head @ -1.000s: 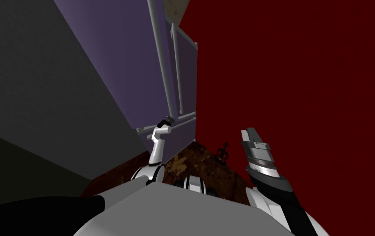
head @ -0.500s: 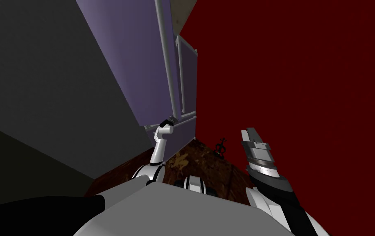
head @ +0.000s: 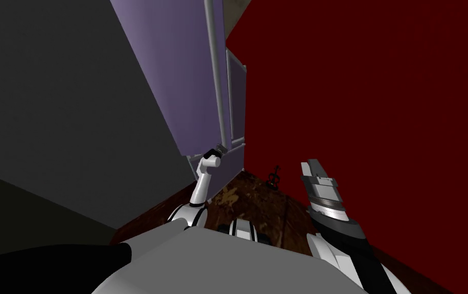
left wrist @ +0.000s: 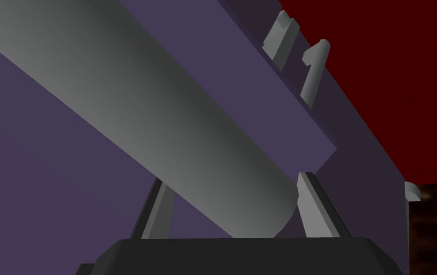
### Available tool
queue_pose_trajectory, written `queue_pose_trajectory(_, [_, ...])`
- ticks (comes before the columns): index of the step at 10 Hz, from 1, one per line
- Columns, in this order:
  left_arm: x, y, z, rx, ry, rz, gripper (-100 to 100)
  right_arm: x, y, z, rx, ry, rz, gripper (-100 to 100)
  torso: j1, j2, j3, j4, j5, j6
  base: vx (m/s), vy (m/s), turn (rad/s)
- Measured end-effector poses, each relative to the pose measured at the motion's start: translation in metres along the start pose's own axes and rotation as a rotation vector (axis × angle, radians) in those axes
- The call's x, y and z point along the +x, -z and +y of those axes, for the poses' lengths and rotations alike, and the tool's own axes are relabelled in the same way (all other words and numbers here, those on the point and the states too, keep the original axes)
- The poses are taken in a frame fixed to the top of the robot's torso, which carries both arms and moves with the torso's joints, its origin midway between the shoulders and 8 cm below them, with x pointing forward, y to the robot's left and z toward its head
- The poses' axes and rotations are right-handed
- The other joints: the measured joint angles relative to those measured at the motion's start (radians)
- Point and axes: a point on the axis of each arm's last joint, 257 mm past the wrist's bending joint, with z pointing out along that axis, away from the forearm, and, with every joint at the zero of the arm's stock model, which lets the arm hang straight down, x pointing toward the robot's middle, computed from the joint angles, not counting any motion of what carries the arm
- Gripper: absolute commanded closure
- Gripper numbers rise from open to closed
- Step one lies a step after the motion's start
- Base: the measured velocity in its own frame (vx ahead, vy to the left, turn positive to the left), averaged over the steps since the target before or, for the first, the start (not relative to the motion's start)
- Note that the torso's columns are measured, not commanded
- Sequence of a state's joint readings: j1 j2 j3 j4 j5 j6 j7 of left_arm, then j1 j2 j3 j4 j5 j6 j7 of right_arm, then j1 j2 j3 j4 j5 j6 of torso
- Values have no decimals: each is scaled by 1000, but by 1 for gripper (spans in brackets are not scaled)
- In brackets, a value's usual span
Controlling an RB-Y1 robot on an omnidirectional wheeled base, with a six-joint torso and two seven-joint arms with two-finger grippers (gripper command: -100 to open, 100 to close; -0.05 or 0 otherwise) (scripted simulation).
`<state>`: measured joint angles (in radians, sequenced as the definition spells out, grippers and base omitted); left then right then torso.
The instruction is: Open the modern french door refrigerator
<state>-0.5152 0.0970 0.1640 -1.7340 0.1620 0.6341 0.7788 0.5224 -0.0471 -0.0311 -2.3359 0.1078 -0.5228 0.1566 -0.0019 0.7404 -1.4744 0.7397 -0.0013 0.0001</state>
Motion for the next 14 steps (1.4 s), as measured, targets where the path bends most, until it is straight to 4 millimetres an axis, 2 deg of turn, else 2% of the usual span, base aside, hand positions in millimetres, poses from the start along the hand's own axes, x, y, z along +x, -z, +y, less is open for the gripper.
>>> queue_pose_trajectory(3, [26,2,28,-53,2,53,100,0,0,0,0,0,0,0,0,1,1,0,0,2,-222,209,-129])
queue_pose_trajectory(4, [33,5,37,-75,2,67,100,0,0,0,0,0,0,0,-2,0,0,2,-1,1,-98,81,-52])
queue_pose_trajectory(5, [32,5,44,-89,3,62,100,0,0,0,0,0,0,0,-5,-7,-4,2,-1,-2,-120,167,-106])
queue_pose_trajectory(6, [37,8,51,-103,4,75,100,0,0,0,0,0,0,0,0,-4,-3,-1,-1,4,-114,220,-143])
queue_pose_trajectory(7, [43,9,57,-119,6,88,100,0,0,0,0,0,0,0,2,-4,-3,0,0,2,-93,204,-127])
queue_pose_trajectory(13, [90,27,102,-223,7,188,100,0,0,0,0,0,0,0,0,1,1,1,0,0,-147,218,-125])
queue_pose_trajectory(14, [97,30,110,-241,8,204,-100,0,0,0,0,0,0,0,1,2,1,1,0,1,-121,143,-200])
